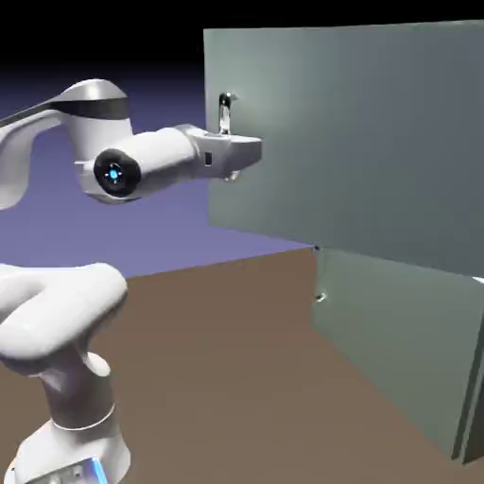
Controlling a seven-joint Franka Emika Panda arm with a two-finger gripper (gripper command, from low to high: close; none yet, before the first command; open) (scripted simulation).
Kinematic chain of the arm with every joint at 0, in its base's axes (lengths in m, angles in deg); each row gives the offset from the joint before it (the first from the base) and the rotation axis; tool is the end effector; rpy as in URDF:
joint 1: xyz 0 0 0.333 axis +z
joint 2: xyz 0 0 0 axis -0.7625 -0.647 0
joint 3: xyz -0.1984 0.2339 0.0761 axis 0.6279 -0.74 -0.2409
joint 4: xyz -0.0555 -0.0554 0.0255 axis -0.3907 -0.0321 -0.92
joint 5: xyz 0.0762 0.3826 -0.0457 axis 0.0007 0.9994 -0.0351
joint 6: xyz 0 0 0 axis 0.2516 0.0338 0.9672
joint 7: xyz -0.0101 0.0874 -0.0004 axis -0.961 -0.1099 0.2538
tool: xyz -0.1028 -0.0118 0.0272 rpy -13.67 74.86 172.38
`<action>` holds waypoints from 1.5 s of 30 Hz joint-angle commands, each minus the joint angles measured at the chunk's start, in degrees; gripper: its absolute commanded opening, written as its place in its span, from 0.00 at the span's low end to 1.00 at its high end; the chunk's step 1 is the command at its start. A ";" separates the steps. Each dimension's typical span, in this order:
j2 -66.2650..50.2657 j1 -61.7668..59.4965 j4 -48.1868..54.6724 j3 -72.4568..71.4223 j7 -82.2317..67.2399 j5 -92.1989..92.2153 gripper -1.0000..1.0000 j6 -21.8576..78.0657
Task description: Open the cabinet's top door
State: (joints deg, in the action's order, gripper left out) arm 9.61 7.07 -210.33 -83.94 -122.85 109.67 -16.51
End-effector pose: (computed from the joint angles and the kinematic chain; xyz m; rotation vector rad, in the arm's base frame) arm 0.2174 0.0030 0.5834 -1.7238 0.0691 -1.2681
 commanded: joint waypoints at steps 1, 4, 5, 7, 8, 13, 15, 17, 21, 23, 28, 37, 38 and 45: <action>-0.59 -0.08 -0.05 2.06 -0.57 -1.84 0.00 1.34; -2.85 -0.32 0.26 8.29 -2.42 -7.44 0.00 5.54; -3.79 -0.37 0.52 10.37 -3.08 -9.35 0.00 6.95; -5.94 -0.39 1.29 14.52 -4.48 -13.21 0.00 9.80; -7.17 -0.34 1.80 16.60 -5.21 -15.16 0.00 11.25; -14.75 0.96 5.87 26.98 -9.25 -25.06 0.00 18.73; -18.42 2.14 8.28 31.14 -11.00 -28.98 0.00 21.89; -22.36 3.78 11.17 35.29 -12.79 -32.76 0.00 25.15; -30.64 8.44 18.19 43.50 -16.33 -39.52 0.00 31.97; -34.79 11.38 22.19 47.55 -18.05 -42.35 0.00 35.50; -44.50 19.64 32.57 57.37 -22.12 -47.53 0.00 44.30; -58.72 36.73 49.63 75.88 -29.00 -51.82 0.00 58.52; -59.81 38.69 51.09 77.96 -29.60 -52.04 0.00 59.69; -62.57 53.14 58.60 91.75 -30.97 -53.43 0.00 64.22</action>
State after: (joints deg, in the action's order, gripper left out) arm -52.93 60.20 -151.69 7.72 -153.84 56.21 47.76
